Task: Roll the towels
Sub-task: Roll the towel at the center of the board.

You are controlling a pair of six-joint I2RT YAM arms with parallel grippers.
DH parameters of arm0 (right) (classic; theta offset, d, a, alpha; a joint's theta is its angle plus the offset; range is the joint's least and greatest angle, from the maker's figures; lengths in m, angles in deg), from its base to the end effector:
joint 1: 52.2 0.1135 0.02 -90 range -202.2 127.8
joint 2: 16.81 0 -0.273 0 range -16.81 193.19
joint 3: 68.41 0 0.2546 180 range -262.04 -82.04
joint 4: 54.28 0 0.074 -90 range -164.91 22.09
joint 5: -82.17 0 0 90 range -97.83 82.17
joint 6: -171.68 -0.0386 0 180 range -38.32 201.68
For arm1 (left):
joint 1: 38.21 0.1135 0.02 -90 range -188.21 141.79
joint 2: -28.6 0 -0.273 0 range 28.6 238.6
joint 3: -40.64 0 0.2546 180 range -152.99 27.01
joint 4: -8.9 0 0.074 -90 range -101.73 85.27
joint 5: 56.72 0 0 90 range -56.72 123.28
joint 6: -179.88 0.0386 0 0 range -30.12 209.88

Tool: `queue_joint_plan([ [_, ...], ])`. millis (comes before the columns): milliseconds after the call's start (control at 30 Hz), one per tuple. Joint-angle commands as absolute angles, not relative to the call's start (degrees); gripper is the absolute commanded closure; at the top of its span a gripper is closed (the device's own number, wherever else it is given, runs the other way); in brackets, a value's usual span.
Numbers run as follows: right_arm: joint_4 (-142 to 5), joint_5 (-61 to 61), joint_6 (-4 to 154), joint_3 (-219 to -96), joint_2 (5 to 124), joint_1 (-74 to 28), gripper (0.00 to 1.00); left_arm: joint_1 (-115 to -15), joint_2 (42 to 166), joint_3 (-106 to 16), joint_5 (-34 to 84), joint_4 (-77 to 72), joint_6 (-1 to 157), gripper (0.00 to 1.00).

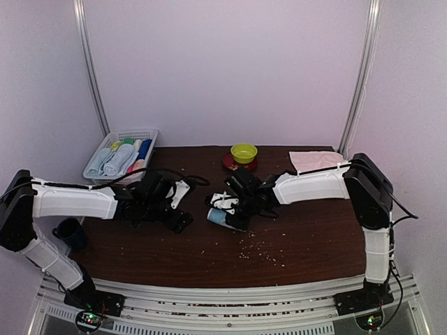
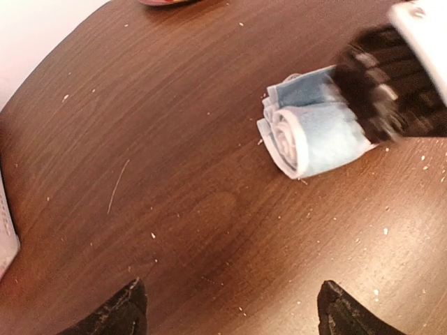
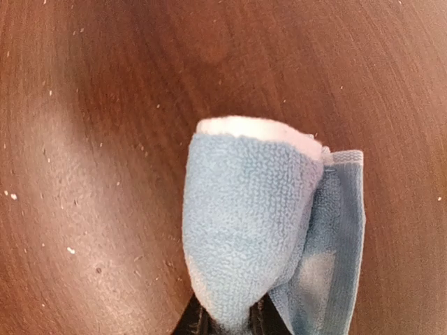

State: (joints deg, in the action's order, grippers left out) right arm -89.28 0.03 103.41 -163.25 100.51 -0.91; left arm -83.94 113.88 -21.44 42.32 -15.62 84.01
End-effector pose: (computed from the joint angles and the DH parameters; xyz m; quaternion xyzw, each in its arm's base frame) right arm 0.2716 0.3473 0.1641 -0.5852 0.7584 0.1349 0.2533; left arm 0.2186 -0.2156 0.2023 0.2902 0.8838 -0.0903 0.3557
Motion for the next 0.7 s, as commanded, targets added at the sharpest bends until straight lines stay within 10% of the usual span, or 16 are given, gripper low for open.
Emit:
queue_joint_plan([
  [0,-99.4,9.8,95.1,-168.4,106.5,-3.5,0.9,-83.6,109.4,-17.6,41.6,-7.9,77.2,0.15],
  [667,-82.1,29.6,68.5,-167.5,112.7,-12.4,0.94,-83.7,114.9,-15.4,26.9,2.9,60.9,0.16],
])
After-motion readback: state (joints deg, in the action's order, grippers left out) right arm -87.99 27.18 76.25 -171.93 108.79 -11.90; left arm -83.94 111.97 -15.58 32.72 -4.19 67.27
